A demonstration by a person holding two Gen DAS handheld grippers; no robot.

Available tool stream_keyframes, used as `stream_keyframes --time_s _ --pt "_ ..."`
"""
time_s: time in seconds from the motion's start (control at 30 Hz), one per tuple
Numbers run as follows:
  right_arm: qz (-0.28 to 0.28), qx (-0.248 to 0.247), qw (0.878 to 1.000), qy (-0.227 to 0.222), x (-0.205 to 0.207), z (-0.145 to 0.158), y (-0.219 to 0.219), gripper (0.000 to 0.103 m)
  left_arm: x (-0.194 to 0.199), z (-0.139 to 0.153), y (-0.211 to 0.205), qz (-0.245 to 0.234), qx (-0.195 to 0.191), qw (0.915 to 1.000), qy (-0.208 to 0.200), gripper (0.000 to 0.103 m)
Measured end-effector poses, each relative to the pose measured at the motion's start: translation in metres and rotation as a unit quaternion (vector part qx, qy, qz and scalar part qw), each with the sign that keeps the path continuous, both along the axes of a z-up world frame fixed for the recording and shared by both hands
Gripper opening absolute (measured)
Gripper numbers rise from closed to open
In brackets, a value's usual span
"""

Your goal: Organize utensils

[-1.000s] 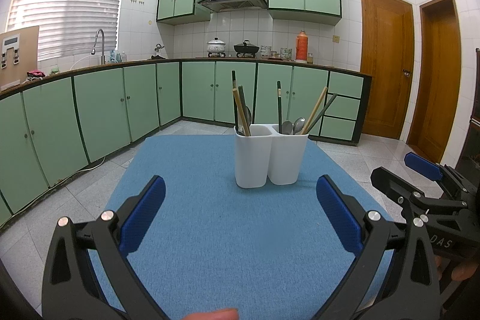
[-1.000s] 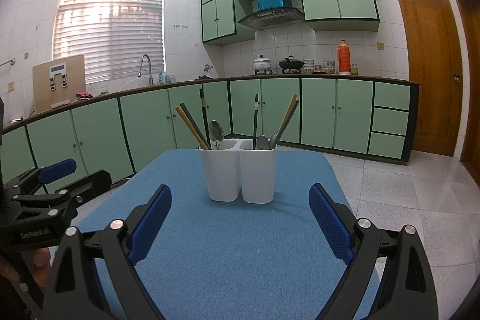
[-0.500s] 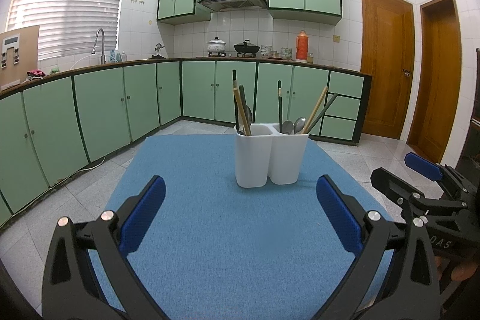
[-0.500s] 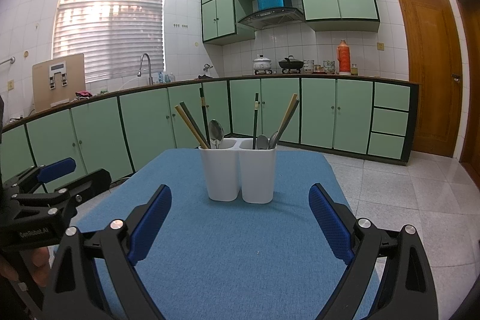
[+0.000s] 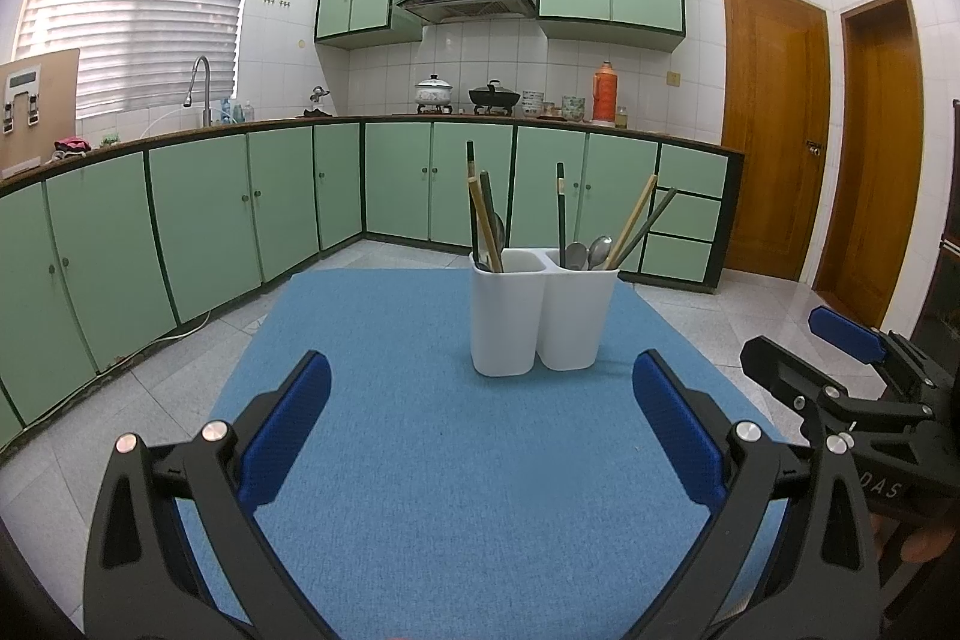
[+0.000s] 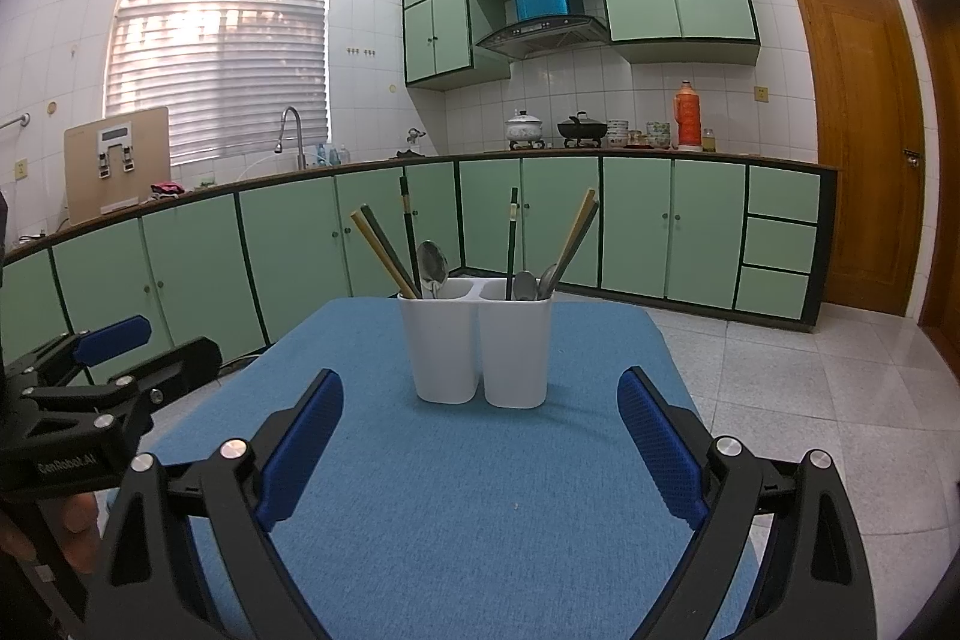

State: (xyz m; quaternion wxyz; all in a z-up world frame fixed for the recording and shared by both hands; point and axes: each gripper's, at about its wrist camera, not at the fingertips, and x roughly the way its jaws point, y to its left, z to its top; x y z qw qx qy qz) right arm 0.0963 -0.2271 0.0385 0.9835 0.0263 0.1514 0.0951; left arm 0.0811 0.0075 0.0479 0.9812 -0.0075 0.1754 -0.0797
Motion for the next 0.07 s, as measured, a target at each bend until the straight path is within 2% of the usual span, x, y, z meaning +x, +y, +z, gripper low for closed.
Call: stream_keyframes --time_s 0.07 --pt "0.0 -0.001 1.0 0.0 0.0004 0.0 -0.0007 0.091 -0.0002 -0.0002 0.0 0.0 0.0 1.0 0.0 0.098"
